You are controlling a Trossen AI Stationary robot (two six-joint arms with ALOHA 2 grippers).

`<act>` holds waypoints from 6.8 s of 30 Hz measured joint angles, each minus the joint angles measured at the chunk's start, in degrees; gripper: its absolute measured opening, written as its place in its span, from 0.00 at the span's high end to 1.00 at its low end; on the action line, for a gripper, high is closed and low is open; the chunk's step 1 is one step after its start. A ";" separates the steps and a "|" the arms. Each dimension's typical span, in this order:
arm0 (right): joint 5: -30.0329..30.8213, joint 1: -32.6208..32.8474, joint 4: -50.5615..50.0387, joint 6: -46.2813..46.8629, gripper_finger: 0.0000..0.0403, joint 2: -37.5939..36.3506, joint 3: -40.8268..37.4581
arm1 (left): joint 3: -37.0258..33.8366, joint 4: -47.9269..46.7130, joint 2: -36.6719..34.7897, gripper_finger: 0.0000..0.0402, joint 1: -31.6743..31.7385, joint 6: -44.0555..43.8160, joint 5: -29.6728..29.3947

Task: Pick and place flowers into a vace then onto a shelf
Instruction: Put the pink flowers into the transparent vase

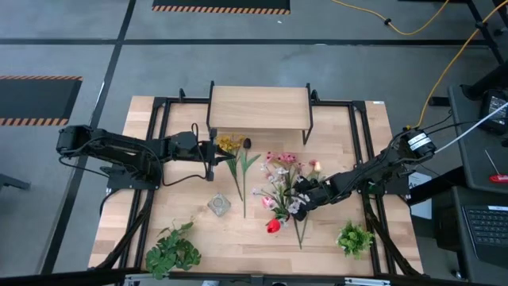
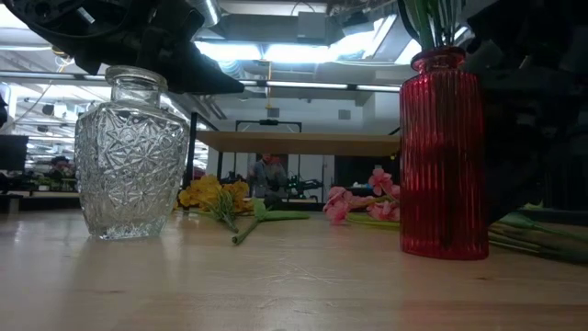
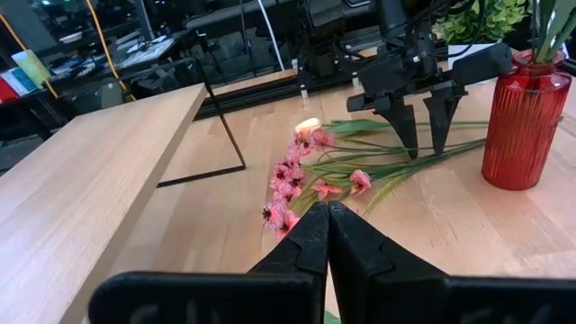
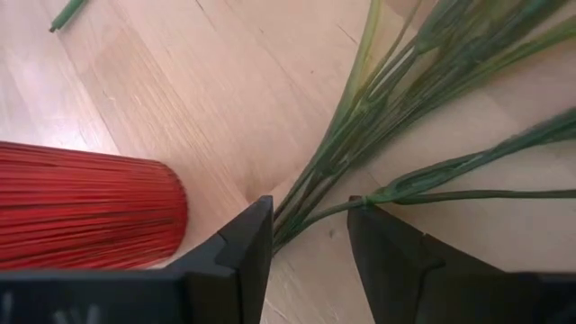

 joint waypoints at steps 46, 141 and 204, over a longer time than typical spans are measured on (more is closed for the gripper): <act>9.99 -0.59 -11.80 -3.18 1.00 -14.19 -0.09 | -0.02 -0.02 0.01 0.99 0.00 0.10 0.00; -36.41 -33.59 57.97 -63.08 1.00 4.94 17.09 | 4.46 21.13 3.09 0.54 0.27 -8.91 -0.77; -36.41 -33.44 57.08 -64.61 0.93 4.92 17.09 | 11.80 0.19 -2.43 0.99 2.56 -6.94 5.71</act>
